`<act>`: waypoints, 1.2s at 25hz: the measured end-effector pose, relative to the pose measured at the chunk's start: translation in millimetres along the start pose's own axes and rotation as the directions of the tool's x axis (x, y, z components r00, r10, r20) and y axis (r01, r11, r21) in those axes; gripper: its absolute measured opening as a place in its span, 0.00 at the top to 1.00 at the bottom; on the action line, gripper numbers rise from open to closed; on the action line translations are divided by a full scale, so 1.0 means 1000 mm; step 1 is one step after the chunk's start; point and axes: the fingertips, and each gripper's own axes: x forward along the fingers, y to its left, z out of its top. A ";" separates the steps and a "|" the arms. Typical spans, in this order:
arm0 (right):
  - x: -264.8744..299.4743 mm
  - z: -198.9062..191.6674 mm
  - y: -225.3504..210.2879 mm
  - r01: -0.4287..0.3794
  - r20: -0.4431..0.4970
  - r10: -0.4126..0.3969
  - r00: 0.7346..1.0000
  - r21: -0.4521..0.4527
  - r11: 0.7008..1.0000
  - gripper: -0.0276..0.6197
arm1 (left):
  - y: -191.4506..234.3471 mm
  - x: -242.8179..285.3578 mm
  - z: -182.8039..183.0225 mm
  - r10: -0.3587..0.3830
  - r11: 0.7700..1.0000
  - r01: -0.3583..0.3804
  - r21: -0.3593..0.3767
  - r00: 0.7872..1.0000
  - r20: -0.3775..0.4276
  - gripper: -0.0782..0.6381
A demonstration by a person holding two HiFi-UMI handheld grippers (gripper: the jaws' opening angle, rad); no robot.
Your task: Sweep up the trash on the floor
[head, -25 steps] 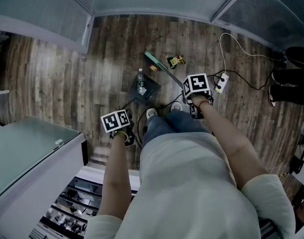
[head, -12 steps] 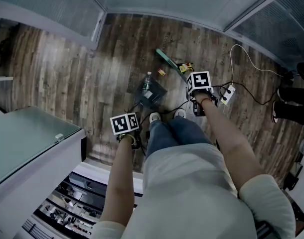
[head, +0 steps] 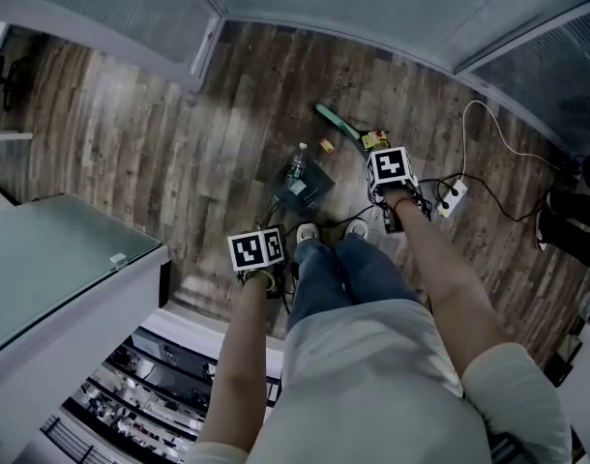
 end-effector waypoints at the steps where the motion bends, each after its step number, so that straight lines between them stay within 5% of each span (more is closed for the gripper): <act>1: 0.002 -0.002 0.002 0.003 -0.008 -0.003 1.000 -0.012 1.000 0.81 | 0.000 0.000 0.000 -0.001 1.000 0.001 -0.001 1.000 0.000 0.82; 10: 0.013 -0.026 0.023 -0.015 -0.058 0.011 0.998 -0.072 0.997 0.81 | 0.001 0.002 0.002 -0.005 1.000 0.005 -0.003 1.000 0.002 0.82; 30: 0.014 -0.082 0.049 -0.129 -0.101 0.134 0.986 0.062 0.990 0.81 | 0.002 0.002 0.000 -0.019 1.000 0.019 -0.004 1.000 0.007 0.82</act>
